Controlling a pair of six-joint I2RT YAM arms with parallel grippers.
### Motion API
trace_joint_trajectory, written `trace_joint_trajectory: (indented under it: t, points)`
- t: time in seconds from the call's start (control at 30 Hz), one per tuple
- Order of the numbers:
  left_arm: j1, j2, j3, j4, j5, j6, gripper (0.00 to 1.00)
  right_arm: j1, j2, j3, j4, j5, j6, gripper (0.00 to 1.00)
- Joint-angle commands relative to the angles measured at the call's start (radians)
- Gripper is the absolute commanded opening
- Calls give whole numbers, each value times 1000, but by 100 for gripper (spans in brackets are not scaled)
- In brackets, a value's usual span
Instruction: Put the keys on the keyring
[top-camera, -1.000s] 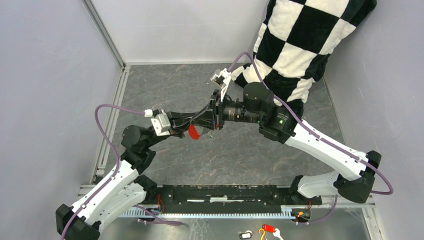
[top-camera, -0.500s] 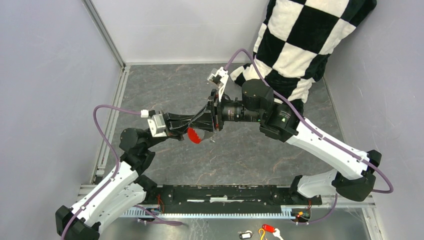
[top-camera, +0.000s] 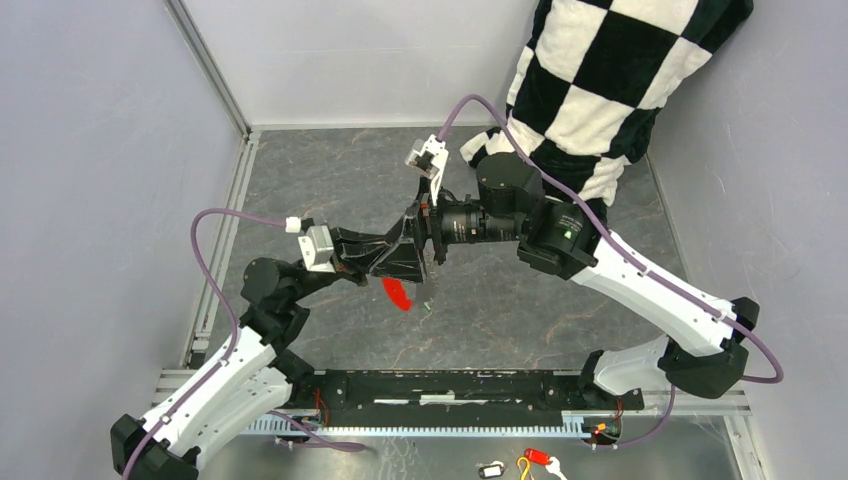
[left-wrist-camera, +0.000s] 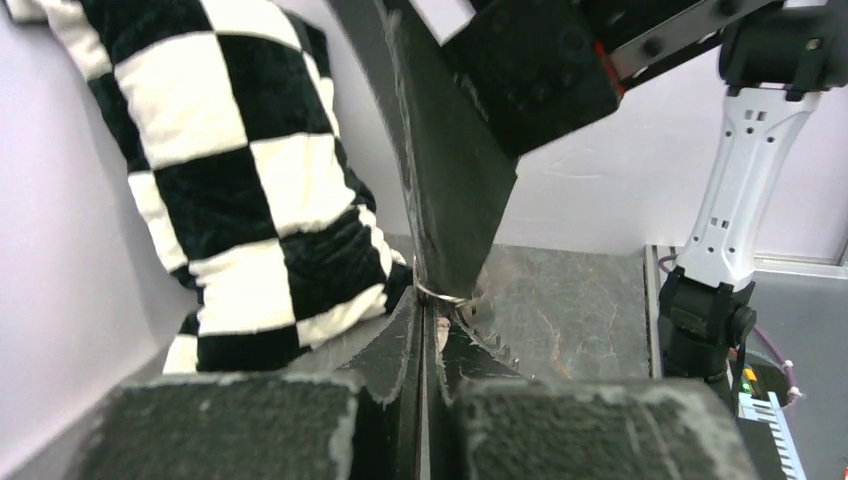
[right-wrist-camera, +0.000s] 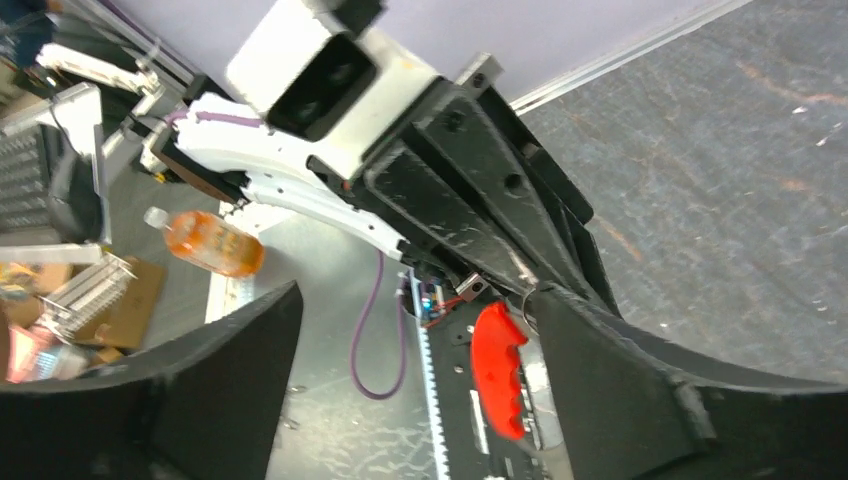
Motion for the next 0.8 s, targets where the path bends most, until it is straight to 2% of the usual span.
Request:
trace_joint_trajectory:
  t: [0.0, 0.57, 0.67, 0.77]
  points:
    - [-9, -24, -2, 31, -17, -47, 2, -5, 23, 93, -81, 47, -56, 98]
    - [-9, -33, -14, 32, -38, -37, 2, -6, 59, 229, -224, 57, -102, 98]
    - [-9, -36, -14, 27, -34, -38, 2, -14, 54, 292, -256, 89, -165, 98]
    - [-9, -38, -11, 25, -22, -44, 2, -19, 28, 309, -274, 137, -303, 98]
